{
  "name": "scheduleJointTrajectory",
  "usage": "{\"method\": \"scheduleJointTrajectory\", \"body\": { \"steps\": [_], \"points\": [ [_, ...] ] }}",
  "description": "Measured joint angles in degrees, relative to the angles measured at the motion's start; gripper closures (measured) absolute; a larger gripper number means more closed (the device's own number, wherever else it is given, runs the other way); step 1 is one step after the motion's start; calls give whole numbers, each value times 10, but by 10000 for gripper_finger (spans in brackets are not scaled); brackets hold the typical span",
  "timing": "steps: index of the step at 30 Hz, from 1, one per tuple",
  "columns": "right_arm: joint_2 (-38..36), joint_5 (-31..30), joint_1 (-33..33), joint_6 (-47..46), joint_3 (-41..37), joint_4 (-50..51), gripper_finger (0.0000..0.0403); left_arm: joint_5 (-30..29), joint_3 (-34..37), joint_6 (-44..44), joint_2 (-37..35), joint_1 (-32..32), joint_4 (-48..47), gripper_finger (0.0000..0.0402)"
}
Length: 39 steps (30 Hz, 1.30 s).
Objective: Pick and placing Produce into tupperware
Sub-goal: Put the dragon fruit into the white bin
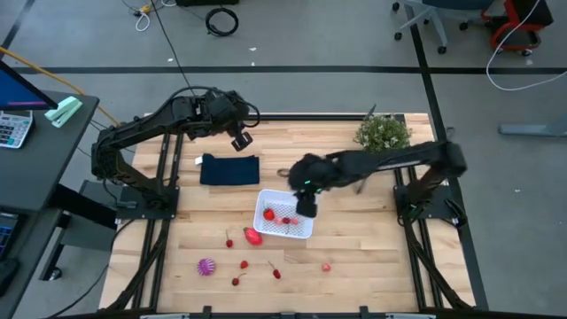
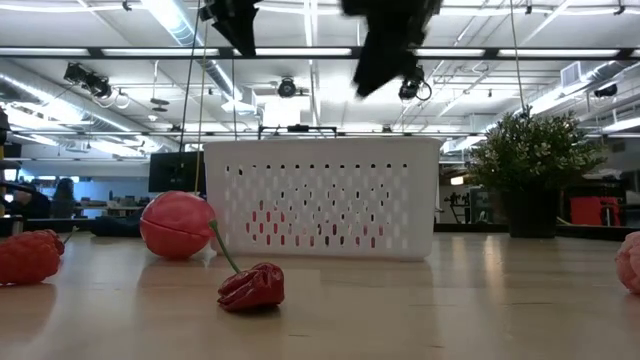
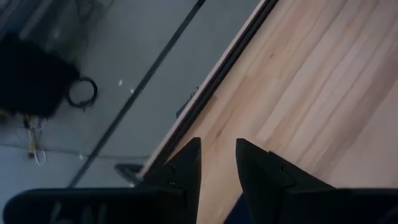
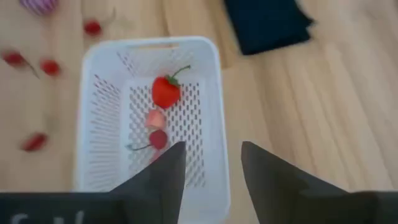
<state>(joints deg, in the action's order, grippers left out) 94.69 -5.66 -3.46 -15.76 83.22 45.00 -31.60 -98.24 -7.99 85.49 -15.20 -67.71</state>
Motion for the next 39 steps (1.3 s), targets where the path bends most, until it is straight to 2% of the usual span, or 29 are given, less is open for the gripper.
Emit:
{"method": "scheduleJointTrajectory", "body": {
  "steps": [4, 8, 13, 17, 23, 26, 32, 36, 39],
  "points": [
    [-83, -26, -22, -58, -10, 34, 241, 18, 0, -93, 0, 5, -95, 294],
    [-145, -118, -66, -69, -46, 32, 241, 89, 7, -152, -1, 18, -218, 294],
    [-194, -217, -119, -124, -110, 30, 242, 154, 74, -145, -16, 72, -211, 294],
    [-215, -234, -144, -161, -172, 29, 243, 217, 141, -139, -13, 131, -191, 298],
    [-221, -234, -155, -210, -250, 27, 243, 242, 265, -139, -14, 224, -113, 308],
    [-220, -234, -155, -222, -275, 27, 243, 242, 329, -138, -15, 253, -42, 310],
    [-220, -231, -154, -196, -289, 28, 243, 242, 422, -134, -15, 271, 108, 307],
    [-220, -230, -154, -152, -274, 27, 243, 244, 449, -132, -15, 271, 189, 315],
    [-220, -230, -154, -132, -265, 27, 243, 289, 455, -116, -15, 276, 241, 320]
  ]
}}
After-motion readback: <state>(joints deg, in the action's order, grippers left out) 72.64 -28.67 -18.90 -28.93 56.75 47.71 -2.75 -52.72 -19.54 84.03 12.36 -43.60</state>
